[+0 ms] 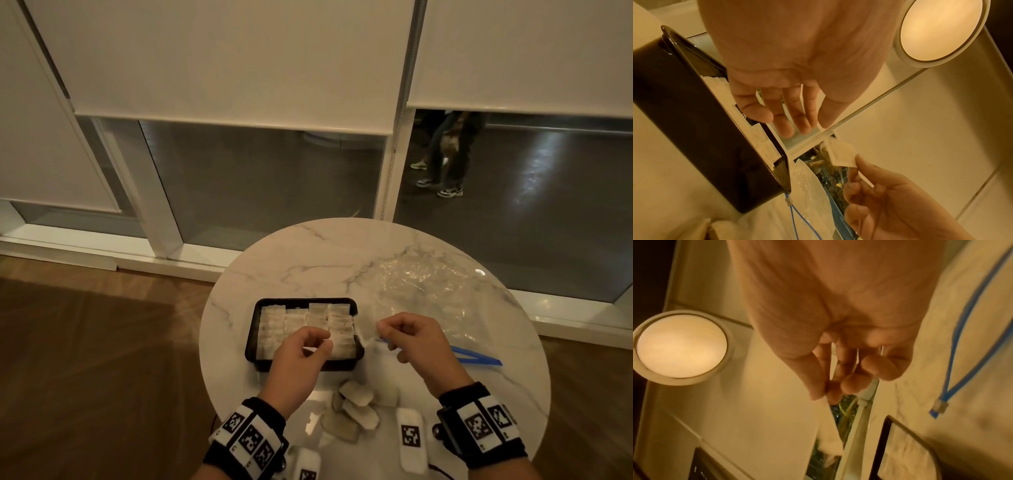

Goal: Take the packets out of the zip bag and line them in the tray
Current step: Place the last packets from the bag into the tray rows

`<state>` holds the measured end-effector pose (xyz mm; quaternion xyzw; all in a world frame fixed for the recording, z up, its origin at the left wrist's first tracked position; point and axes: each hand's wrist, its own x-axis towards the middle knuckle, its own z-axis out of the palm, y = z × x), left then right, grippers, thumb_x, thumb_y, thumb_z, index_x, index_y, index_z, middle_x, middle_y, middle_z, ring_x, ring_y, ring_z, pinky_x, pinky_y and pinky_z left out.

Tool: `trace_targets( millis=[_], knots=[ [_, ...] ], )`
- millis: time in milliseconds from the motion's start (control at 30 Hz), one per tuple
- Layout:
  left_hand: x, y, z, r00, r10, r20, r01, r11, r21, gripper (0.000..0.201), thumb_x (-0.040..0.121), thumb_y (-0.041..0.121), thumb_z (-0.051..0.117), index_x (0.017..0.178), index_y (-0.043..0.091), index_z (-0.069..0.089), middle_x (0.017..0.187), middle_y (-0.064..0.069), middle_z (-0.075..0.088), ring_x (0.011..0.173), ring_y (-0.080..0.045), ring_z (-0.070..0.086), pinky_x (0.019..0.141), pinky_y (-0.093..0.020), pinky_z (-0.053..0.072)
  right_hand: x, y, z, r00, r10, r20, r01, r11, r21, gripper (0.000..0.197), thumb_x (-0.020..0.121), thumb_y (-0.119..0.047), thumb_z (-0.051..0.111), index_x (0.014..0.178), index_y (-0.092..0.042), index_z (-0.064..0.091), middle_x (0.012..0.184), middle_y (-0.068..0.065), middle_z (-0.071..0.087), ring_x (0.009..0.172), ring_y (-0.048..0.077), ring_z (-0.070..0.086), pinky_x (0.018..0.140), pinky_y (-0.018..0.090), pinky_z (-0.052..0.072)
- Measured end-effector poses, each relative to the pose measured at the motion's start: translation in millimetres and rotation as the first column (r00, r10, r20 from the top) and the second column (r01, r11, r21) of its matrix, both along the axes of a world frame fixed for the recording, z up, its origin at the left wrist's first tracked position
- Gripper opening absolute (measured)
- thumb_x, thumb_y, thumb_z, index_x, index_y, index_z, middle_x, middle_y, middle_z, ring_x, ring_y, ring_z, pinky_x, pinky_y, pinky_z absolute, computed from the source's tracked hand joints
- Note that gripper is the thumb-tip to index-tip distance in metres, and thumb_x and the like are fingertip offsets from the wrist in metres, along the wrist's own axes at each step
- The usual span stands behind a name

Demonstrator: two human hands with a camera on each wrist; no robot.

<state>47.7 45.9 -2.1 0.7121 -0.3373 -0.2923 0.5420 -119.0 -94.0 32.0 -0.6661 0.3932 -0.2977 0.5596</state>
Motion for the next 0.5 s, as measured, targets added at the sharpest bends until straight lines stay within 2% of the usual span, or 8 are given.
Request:
trace_targets(
  millis=[67,100,200,267,400,500],
  knots=[
    [-1.6,0.6,1.3,0.999,-0.037,-0.003,0.037,0.999,0.023,0.01,0.096,0.027,0.066,0.103,0.031,0.071,0.101,0.012,0.072,0.096,-0.008,0.068,0.087,-0.026,0.058,2.9,2.5,-1.1,1.0,0.0,-0.014,-0.001,1.0,-0.017,0.008,0.089,-0.013,0.072,0.083,-0.011,0.076,0.072,-0.002,0.073,0.059,-0.002,0.06,0.052,0.012,0.044],
    [-3.2,1.2,2.7,0.998,-0.064,-0.01,0.064,0.997,0.037,0.009,0.097,0.027,0.064,0.102,0.031,0.071,0.101,0.011,0.073,0.095,-0.008,0.068,0.084,-0.022,0.057,4.9,3.3,-1.9,1.0,-0.015,-0.017,0.015,1.0,-0.023,0.007,0.089,-0.013,0.072,0.083,-0.011,0.075,0.072,-0.001,0.073,0.059,-0.002,0.061,0.052,0.012,0.044],
    [-9.3,3.7,11.1,0.989,-0.138,-0.048,0.141,0.988,0.06,0.012,0.101,0.029,0.058,0.099,0.034,0.069,0.099,0.008,0.075,0.087,-0.009,0.07,0.065,-0.01,0.049,11.7,8.8,-2.8,1.0,-0.001,0.029,-0.001,0.998,0.069,0.004,0.09,-0.016,0.072,0.089,-0.012,0.074,0.075,0.001,0.073,0.064,0.01,0.06,0.057,0.022,0.047],
    [-10.1,4.5,15.6,0.986,-0.133,-0.097,0.139,0.989,0.053,0.013,0.102,0.031,0.056,0.102,0.031,0.069,0.099,0.007,0.076,0.085,-0.007,0.071,0.061,-0.011,0.048,16.4,14.4,-1.4,0.996,0.021,0.085,-0.031,0.993,0.114,0.004,0.09,-0.014,0.072,0.093,-0.011,0.073,0.076,0.003,0.072,0.066,0.013,0.06,0.057,0.026,0.047],
    [-5.9,3.0,20.3,0.986,-0.07,-0.152,0.073,0.997,0.013,0.016,0.102,0.031,0.057,0.105,0.023,0.07,0.097,0.005,0.078,0.087,-0.013,0.074,0.068,-0.024,0.053,26.7,26.9,0.0,0.993,0.103,0.062,-0.107,0.992,0.07,0.006,0.09,-0.014,0.072,0.096,-0.013,0.071,0.082,0.005,0.075,0.068,0.012,0.064,0.058,0.025,0.049],
    [1.0,2.6,22.3,0.989,0.004,-0.148,-0.012,0.999,-0.051,0.012,0.099,0.024,0.062,0.103,0.016,0.071,0.094,-0.002,0.077,0.082,-0.017,0.074,0.063,-0.018,0.052,33.5,31.6,-1.1,0.992,0.123,0.04,-0.126,0.989,0.08,0.007,0.09,-0.016,0.071,0.097,-0.014,0.07,0.084,0.005,0.076,0.07,0.012,0.067,0.059,0.024,0.05]
  ],
)
